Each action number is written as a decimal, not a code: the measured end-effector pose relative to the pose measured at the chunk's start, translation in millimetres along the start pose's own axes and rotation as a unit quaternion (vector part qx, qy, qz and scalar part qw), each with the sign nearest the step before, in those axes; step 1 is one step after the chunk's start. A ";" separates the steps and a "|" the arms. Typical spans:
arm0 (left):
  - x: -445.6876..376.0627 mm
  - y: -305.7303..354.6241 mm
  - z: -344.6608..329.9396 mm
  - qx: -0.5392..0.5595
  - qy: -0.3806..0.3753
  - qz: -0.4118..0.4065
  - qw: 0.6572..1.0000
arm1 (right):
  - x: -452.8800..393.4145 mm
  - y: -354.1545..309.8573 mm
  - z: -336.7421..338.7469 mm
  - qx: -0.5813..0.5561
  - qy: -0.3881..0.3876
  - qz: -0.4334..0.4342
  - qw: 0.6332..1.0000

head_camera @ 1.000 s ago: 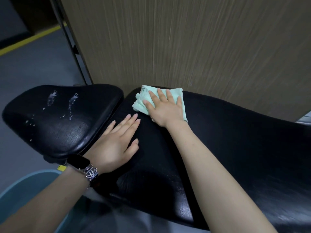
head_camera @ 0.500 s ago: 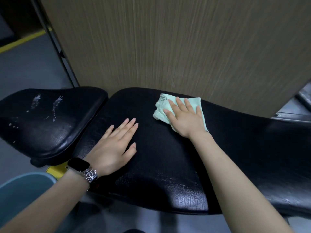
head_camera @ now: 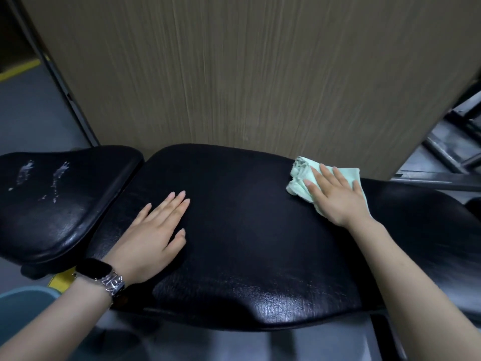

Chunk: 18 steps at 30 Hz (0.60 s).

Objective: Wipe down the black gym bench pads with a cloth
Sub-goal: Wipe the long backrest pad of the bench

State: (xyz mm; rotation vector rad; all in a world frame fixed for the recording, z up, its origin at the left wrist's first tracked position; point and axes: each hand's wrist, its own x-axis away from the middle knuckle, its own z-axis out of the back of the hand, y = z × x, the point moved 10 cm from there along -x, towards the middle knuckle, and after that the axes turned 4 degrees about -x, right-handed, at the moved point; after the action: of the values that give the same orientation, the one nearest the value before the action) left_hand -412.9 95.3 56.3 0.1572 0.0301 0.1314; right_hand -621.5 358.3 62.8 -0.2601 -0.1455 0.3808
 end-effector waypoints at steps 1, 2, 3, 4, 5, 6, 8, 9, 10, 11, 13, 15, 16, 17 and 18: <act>-0.2 -0.4 -0.1 0.002 0.001 0.001 1.000 | 1.5 8.1 2.4 0.001 0.001 -0.005 1.000; 0.0 -0.7 -0.7 0.001 0.001 0.002 1.000 | 2.8 15.7 4.5 0.002 0.002 -0.010 1.000; 0.1 -0.8 -1.1 -0.002 0.000 0.002 1.000 | 4.1 22.8 6.3 0.002 0.003 -0.013 1.000; -0.4 -1.0 -1.1 -0.004 -0.001 0.002 1.000 | 5.3 29.4 8.1 0.001 0.004 -0.016 1.000; -0.7 -0.8 -0.8 -0.003 0.000 0.001 1.000 | 6.5 35.6 9.6 0.001 0.004 -0.018 1.000; -1.1 -0.6 0.0 0.000 0.000 0.001 1.000 | 7.6 41.2 10.9 0.001 0.004 -0.019 1.000; -2.1 0.1 1.0 0.004 -0.002 -0.002 1.000 | 9.4 51.5 13.4 0.004 0.005 -0.021 1.000; -2.7 0.8 1.3 0.004 -0.004 -0.004 1.000 | 10.4 56.5 14.7 0.004 0.005 -0.022 1.000; -3.3 1.9 1.3 0.004 -0.006 -0.006 1.000 | 11.6 61.6 16.0 0.004 0.006 -0.023 1.000; -4.0 3.6 1.3 0.004 -0.008 -0.008 1.000 | 13.0 67.1 17.3 0.003 0.007 -0.026 1.000; -5.7 9.7 0.6 0.006 -0.011 -0.015 1.000 | 15.7 79.3 20.4 0.003 0.010 -0.032 0.999; -7.6 20.5 -0.4 0.011 -0.013 -0.026 1.000 | 18.4 92.4 23.1 0.008 0.012 -0.039 0.999; -8.6 27.4 -1.1 0.015 -0.013 -0.033 0.999 | 20.0 99.2 24.7 0.009 0.012 -0.043 0.999; -9.7 35.1 -2.1 0.018 -0.014 -0.039 0.999 | 21.9 105.9 26.1 0.009 0.013 -0.047 0.999; -10.9 43.4 -3.3 0.021 -0.016 -0.046 0.999 | 24.2 112.4 27.4 0.008 0.014 -0.052 0.999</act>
State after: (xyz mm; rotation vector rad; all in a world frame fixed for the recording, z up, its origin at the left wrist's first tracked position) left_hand -429.4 136.8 60.1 0.1987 0.0078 0.0362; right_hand -643.5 474.5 60.1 -0.2414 -0.1288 0.2741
